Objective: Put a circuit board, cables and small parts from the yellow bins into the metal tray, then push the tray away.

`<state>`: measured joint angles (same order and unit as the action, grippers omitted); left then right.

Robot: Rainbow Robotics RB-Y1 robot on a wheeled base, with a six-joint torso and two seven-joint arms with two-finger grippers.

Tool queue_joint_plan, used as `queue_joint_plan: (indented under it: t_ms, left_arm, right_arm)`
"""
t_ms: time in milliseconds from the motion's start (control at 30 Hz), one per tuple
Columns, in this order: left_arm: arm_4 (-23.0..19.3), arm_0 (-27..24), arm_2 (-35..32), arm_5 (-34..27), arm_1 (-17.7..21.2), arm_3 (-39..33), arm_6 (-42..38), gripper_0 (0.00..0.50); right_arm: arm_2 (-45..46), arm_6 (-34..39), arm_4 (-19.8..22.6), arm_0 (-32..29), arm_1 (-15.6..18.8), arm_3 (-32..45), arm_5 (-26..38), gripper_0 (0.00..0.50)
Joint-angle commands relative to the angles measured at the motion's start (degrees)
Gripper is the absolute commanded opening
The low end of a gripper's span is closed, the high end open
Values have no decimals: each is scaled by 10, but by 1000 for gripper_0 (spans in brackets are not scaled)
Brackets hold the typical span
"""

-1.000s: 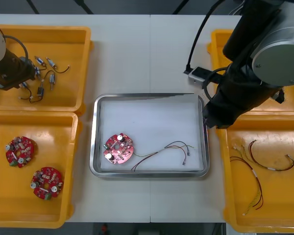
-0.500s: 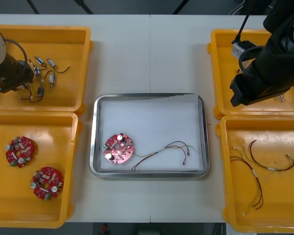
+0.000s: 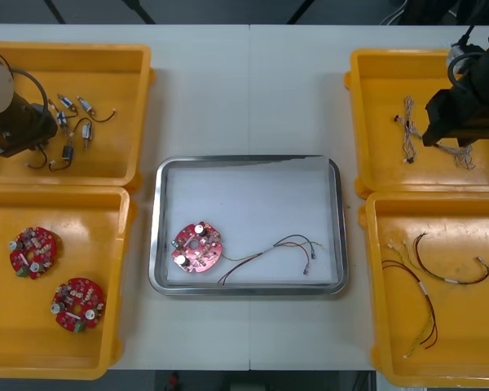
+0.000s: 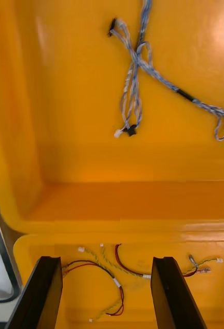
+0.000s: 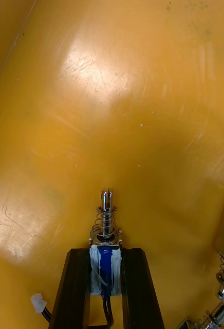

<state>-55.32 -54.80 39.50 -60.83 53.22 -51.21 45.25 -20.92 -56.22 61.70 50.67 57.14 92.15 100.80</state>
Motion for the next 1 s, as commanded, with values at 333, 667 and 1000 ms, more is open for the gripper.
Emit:
queue_joint_plan:
  t_ms: [333,667,1000]
  left_arm:
    - [-14,2,15,-21,41,-53,12,0]
    - [-31,-34,14,-99,92,-122,18,0]
    - [-89,-61,-18,-191,116,-169,17,0]
  right_arm:
    - [29,42,-55,29,12,-119,-58,500]
    - [29,45,-68,71,6,-225,-95,500]
    - [29,38,-112,108,-25,-333,-151,500]
